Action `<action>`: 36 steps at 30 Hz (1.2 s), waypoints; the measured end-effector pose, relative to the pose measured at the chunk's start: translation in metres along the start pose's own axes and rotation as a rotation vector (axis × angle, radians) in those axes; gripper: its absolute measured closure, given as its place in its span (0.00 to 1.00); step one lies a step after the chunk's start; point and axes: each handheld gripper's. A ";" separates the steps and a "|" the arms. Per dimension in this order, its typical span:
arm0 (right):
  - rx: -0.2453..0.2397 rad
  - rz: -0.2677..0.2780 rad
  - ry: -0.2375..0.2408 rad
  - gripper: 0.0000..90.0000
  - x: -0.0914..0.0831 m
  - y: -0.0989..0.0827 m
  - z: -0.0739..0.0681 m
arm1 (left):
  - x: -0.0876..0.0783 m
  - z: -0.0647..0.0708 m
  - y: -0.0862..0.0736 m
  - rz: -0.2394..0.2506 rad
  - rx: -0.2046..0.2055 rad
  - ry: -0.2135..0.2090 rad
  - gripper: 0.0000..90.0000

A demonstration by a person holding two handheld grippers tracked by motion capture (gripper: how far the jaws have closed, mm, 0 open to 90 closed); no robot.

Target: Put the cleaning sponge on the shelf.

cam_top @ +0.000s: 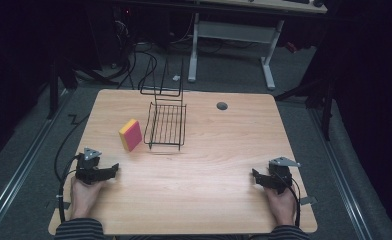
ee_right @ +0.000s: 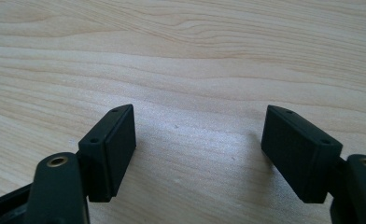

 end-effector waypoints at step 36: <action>0.002 -0.001 0.002 0.29 0.000 0.000 0.000 | -0.039 0.033 0.014 0.170 0.007 -0.144 0.16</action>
Point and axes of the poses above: each handheld gripper's, and its own axes: x roughly forward along the jaws, y roughly out of its top, z roughly to its right, and after that the axes turned 12 degrees about -z, right-handed
